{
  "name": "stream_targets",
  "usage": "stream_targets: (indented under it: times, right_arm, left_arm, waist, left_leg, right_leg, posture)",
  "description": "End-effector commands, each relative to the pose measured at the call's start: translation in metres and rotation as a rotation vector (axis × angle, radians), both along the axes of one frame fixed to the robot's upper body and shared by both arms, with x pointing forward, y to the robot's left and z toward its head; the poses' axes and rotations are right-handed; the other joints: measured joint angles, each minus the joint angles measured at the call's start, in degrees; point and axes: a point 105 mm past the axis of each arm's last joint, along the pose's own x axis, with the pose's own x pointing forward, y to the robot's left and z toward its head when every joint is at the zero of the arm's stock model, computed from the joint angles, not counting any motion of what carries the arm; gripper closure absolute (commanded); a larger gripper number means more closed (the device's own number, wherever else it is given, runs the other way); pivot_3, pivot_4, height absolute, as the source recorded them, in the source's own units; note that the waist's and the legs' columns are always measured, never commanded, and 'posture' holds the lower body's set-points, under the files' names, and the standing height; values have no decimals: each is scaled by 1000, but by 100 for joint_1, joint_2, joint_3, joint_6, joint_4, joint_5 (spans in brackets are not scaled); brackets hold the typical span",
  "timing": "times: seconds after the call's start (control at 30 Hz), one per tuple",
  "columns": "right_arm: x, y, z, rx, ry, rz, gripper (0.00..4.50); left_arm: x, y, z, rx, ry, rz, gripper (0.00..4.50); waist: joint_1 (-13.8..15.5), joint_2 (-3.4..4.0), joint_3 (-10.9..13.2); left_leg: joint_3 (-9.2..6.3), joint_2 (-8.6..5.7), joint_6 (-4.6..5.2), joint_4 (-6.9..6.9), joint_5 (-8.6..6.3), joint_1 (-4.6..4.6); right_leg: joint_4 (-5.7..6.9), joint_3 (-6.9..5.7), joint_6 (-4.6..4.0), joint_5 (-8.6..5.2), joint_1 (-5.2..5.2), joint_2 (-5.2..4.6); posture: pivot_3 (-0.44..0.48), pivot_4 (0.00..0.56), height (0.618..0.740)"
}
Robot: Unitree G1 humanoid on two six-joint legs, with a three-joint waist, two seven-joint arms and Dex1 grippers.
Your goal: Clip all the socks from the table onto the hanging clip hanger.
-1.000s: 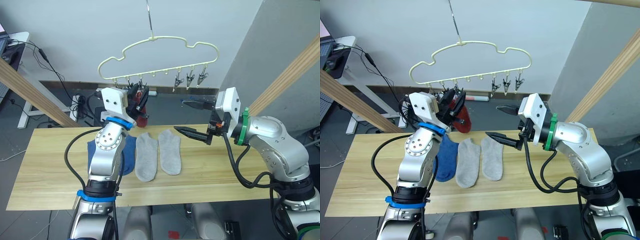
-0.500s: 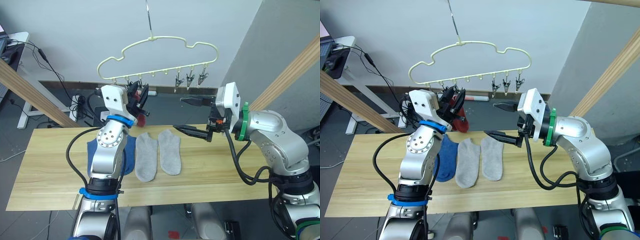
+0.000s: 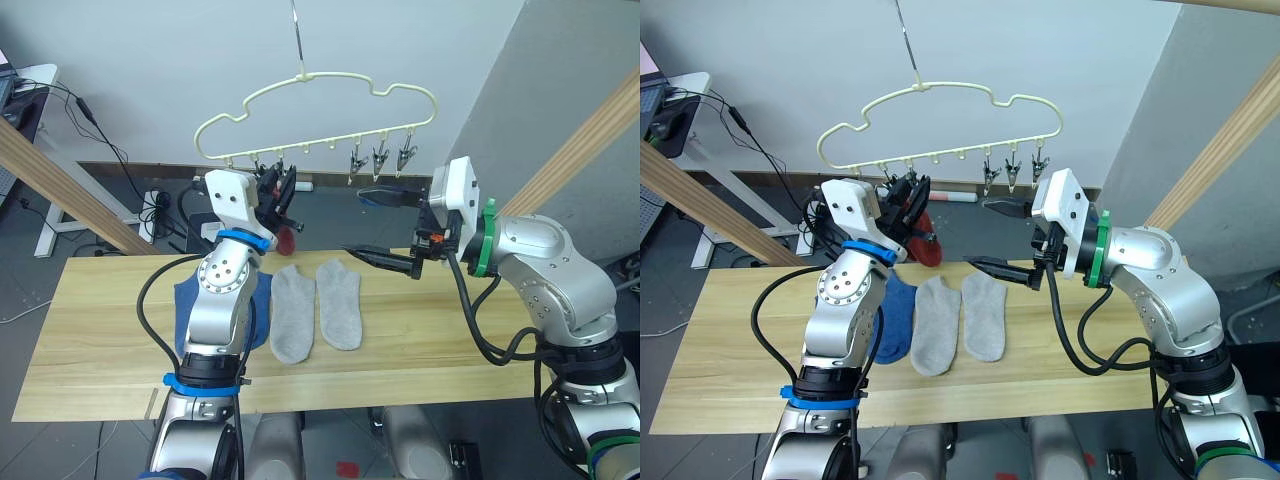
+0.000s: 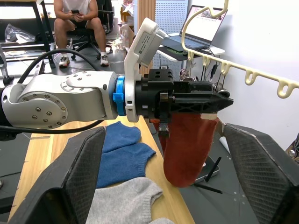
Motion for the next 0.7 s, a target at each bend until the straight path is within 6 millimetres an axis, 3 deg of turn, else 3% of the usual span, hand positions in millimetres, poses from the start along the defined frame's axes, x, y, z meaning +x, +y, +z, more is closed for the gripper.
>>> stream_targets:
  times: [0.03, 0.3, 0.4, 0.47, 0.7]
  right_arm:
    - [-8, 1, 11, 25, -40, 29, 324]
    - [-11, 1, -6, -20, -21, 16, 324]
    - [-2, 1, -26, -74, 10, -71, 324]
    - [0, 3, -40, -92, 31, -110, 0]
    - [17, 16, -80, -122, 47, -285, 0]
  left_arm:
    - [-4, -2, 13, -18, -52, -8, 4209]
    - [-6, 0, 11, -24, -43, -29, 4209]
    - [-8, 0, 12, -49, -33, -69, 4209]
    - [-9, 2, 15, -84, -21, -95, 4209]
    - [-12, 2, 27, -232, 74, -273, 4209]
  waist:
    - [0, 0, 0]
    - [1, 0, 0]
    - [-5, 0, 0]
    - [-3, 0, 0]
    - [-6, 0, 0]
  left_leg:
    - [0, 0, 0, 0, 0, 0]
    - [0, 0, 0, 0, 0, -1]
    - [0, 0, 0, 0, 0, 0]
    - [-1, 1, 0, 0, 0, 1]
    - [0, 1, -5, 1, 3, 1]
  right_leg:
    - [0, 0, 0, 0, 0, 0]
    - [0, 0, -1, 1, 0, 0]
    - [0, 0, 0, 0, 0, 0]
    - [1, -1, 3, -2, 0, 0]
    - [2, 0, 6, -4, -2, 1]
  posture:
    - [-81, 299, 735]
    - [-80, 301, 735]
    - [-81, 303, 735]
    - [-80, 304, 735]
    - [-77, 308, 735]
